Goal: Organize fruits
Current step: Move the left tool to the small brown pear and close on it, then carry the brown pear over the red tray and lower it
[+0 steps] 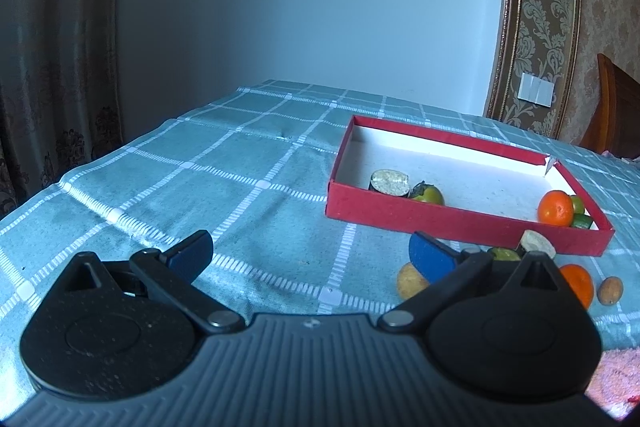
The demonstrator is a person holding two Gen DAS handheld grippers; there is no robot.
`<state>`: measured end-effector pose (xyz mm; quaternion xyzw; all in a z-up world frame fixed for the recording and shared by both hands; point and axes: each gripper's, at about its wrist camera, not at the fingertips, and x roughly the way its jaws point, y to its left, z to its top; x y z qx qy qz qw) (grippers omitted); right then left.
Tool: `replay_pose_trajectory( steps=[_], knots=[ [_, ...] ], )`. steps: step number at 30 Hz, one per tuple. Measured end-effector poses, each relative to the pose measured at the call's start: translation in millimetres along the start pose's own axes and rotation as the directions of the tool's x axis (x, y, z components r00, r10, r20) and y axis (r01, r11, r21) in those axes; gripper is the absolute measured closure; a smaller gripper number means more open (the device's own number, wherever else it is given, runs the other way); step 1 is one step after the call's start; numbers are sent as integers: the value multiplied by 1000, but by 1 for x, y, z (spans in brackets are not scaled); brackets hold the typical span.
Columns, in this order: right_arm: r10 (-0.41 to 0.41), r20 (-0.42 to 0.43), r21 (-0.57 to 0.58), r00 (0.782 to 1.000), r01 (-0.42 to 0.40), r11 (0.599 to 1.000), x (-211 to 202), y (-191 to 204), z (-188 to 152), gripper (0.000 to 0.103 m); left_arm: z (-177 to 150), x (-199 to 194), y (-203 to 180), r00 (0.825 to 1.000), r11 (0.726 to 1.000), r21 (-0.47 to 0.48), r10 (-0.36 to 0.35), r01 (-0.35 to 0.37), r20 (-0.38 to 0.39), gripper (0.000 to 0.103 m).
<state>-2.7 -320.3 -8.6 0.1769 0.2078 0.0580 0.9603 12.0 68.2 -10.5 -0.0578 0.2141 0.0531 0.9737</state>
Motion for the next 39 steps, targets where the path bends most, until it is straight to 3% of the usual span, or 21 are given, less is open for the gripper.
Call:
replay_pose_trajectory(
  steps=[8, 14, 16, 18, 22, 26, 31, 34, 39],
  knots=[
    [6, -34, 44, 999, -4, 999, 2, -7, -4, 23, -2, -4, -15, 998, 993, 103, -66, 64, 16, 0],
    [13, -27, 60, 1000, -11, 998, 1, -10, -3, 22, -9, -7, -39, 995, 962, 261, -92, 83, 25, 2],
    [17, -27, 61, 999, -15, 998, 1, -10, -3, 22, -12, -6, -46, 995, 948, 304, -104, 95, 13, 15],
    [19, -28, 62, 999, -17, 998, 1, -10, -3, 22, -13, -1, -48, 995, 944, 315, -96, 97, -18, 22],
    [24, -25, 63, 999, -23, 998, 0, -10, -3, 21, -10, 6, -43, 992, 952, 279, -112, 125, -61, 25],
    [25, -24, 66, 999, -23, 998, -1, -10, -3, 21, -9, 11, -43, 983, 942, 283, -153, 177, -106, 33],
    [26, -23, 67, 999, -24, 997, -1, -10, -3, 21, -10, 20, -45, 968, 930, 285, -192, 233, -164, 69],
    [26, -23, 67, 999, -25, 997, -1, -10, -3, 21, -11, 19, -45, 965, 929, 281, -203, 243, -163, 75],
    [26, -22, 67, 999, -24, 997, -2, -11, -3, 21, -11, 17, -45, 971, 933, 280, -190, 225, -145, 75]
  ],
)
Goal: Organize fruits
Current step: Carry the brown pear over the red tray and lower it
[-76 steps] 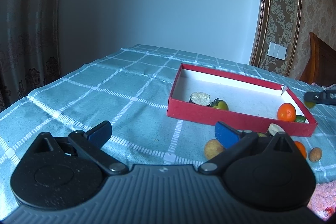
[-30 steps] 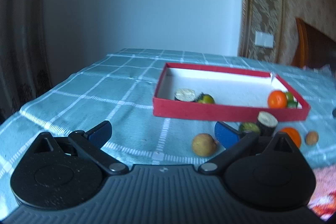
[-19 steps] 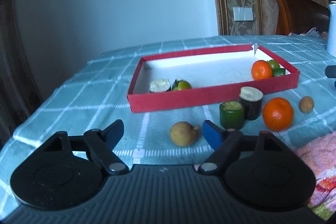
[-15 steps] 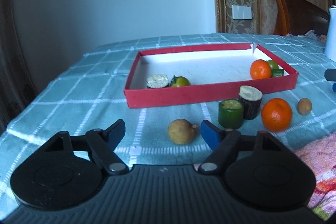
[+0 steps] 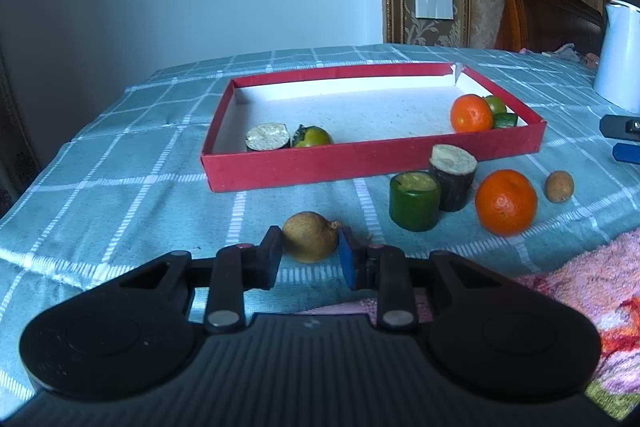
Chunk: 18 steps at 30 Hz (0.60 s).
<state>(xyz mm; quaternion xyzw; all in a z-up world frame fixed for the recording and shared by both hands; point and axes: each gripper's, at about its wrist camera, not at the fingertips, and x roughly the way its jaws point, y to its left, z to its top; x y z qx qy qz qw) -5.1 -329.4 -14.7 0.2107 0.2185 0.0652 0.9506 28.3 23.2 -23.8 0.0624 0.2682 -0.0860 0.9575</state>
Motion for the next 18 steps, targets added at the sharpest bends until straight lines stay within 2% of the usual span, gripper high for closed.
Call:
replay_pose_trajectory(
  steps=[7, 14, 18],
  knots=[
    [0, 1, 2, 1000, 0, 1000, 0, 1, 1, 21, 5, -9, -6, 998, 999, 26, 36, -38, 57, 76],
    [2, -1, 5, 1000, -2, 1000, 1, 1, 1, 21, 41, 4, -8, 993, 996, 45, 68, -73, 95, 75],
    [6, -6, 5, 1000, -6, 1000, 1, 1, 0, 21, 66, 21, 0, 990, 995, 7, 102, -104, 95, 75]
  ],
)
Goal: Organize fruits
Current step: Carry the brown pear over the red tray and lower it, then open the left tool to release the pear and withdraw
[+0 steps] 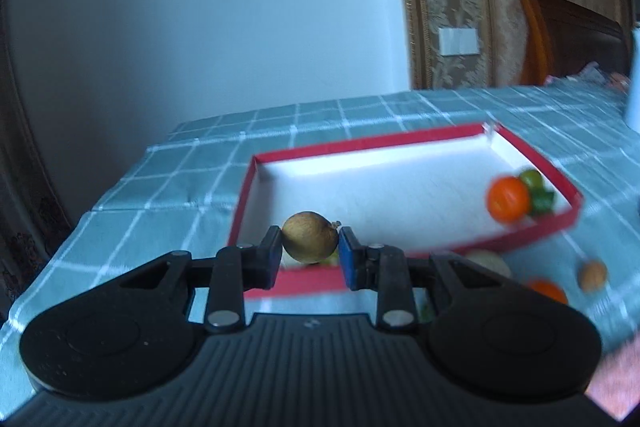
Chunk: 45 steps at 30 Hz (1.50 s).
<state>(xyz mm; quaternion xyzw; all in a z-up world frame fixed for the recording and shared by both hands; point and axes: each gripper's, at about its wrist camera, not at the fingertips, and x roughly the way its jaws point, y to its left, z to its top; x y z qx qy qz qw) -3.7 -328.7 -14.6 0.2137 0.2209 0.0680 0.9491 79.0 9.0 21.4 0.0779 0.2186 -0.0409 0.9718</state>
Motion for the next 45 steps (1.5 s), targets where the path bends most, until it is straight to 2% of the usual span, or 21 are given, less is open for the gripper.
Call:
replay_pose_trajectory(
  steps=[7, 16, 45],
  knots=[
    [6, -5, 3, 1000, -6, 1000, 0, -1, 0, 20, 27, 44, 8, 995, 994, -71, 79, -83, -58, 75],
    [11, -12, 4, 1000, -11, 1000, 2, -1, 0, 20, 28, 74, 14, 987, 987, -107, 109, -122, -121, 75],
    [-1, -21, 18, 1000, 1, 1000, 4, -4, 0, 20, 14, 89, 27, 986, 981, -161, 81, -105, -148, 74]
  ],
)
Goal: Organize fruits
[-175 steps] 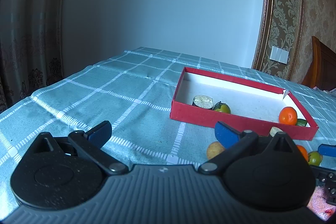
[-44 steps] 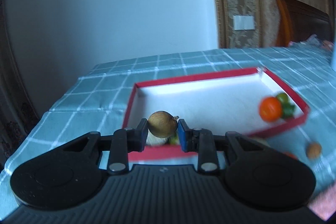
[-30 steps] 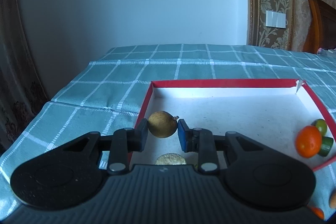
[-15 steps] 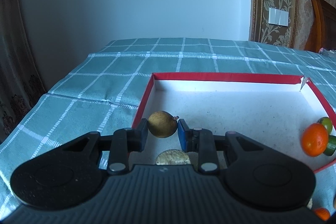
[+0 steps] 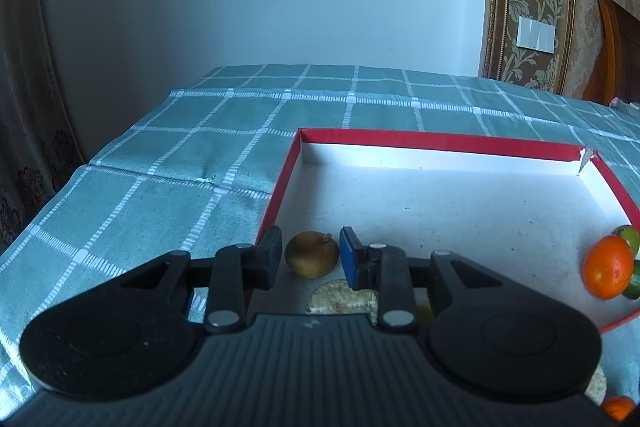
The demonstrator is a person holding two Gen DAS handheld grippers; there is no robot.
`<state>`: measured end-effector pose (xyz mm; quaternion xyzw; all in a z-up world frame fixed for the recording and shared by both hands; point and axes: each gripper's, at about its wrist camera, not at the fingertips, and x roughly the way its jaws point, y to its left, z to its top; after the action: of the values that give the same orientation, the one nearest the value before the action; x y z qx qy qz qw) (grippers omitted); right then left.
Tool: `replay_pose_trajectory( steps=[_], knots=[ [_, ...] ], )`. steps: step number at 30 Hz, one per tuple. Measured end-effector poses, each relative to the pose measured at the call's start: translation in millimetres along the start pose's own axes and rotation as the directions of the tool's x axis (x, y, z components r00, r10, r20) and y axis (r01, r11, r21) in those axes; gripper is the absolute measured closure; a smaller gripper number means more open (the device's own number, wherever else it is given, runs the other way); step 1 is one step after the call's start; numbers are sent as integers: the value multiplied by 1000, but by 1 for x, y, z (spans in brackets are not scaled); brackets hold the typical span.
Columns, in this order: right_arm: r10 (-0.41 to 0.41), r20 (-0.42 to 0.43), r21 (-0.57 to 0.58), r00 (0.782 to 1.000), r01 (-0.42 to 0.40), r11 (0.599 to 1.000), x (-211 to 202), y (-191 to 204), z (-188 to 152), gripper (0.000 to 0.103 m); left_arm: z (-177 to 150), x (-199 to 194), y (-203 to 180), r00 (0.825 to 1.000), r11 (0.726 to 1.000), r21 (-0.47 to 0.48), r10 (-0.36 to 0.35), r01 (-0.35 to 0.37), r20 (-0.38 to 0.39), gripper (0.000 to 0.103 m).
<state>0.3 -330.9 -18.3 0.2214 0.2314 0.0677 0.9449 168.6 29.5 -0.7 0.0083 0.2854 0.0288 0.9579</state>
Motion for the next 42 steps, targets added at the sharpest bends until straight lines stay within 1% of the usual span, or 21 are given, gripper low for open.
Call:
replay_pose_trajectory(
  steps=[5, 11, 15, 16, 18, 19, 20, 22, 26, 27, 28, 30, 33, 36, 38, 42],
  knots=[
    [-2, 0, 3, 1000, 2, 1000, 0, 0, 0, 20, 0, -13, 7, 1000, 1000, -21, -13, 13, 16, 74],
    [-4, 1, 6, 1000, 4, 1000, 0, -1, 0, 20, -7, -53, 21, 997, 999, -29, -25, 27, 70, 72],
    [-6, 1, 7, 1000, 6, 1000, 0, -1, 0, 20, -17, -84, 36, 995, 998, -61, -18, 24, 98, 60],
    [-6, 1, 7, 1000, 6, 1000, 0, -2, 0, 20, -19, -90, 39, 995, 997, -72, -11, 18, 97, 56],
    [-6, 1, 7, 1000, 6, 1000, 0, -2, 0, 20, -26, -100, 41, 996, 997, -82, 10, -3, 86, 51],
    [-7, 2, 8, 1000, 7, 1000, 0, -2, 0, 20, -30, -104, 41, 997, 996, -88, 19, -12, 79, 46],
    [-7, 2, 8, 1000, 7, 1000, 0, -2, 0, 20, -34, -107, 41, 997, 995, -93, 24, -17, 70, 44],
    [-7, 2, 10, 1000, 7, 1000, 0, -2, 0, 20, -42, -110, 38, 998, 995, -94, 30, -25, 49, 35],
    [-8, 3, 10, 1000, 8, 1000, -1, -3, 0, 20, -57, -113, 26, 999, 996, -81, 33, -30, 36, 27],
    [-8, 2, 10, 1000, 8, 1000, -1, -3, 0, 20, -61, -113, 24, 999, 997, -71, 30, -28, 33, 23],
    [-8, 2, 10, 1000, 8, 1000, -1, -3, 0, 20, -64, -112, 21, 999, 997, -66, 35, -33, 30, 16],
    [-8, 4, 10, 1000, 8, 1000, -1, -3, 0, 20, -70, -111, 18, 999, 997, -65, 44, -42, 33, 11],
    [-13, 6, 13, 1000, 12, 1000, -1, -4, 0, 20, -76, -108, 16, 999, 997, -65, 44, -41, 30, 6],
    [-17, 7, 13, 1000, 17, 1000, -1, -3, 0, 20, -81, -103, 17, 998, 996, -68, 52, -50, 21, 3],
    [-19, 6, 13, 1000, 19, 1000, -1, -3, -1, 20, -83, -97, 20, 999, 995, -82, 52, -52, -1, 2],
    [-20, 7, 13, 1000, 20, 1000, -1, -3, -1, 20, -83, -97, 26, 1000, 994, -109, 14, -12, 12, 0]
  ],
)
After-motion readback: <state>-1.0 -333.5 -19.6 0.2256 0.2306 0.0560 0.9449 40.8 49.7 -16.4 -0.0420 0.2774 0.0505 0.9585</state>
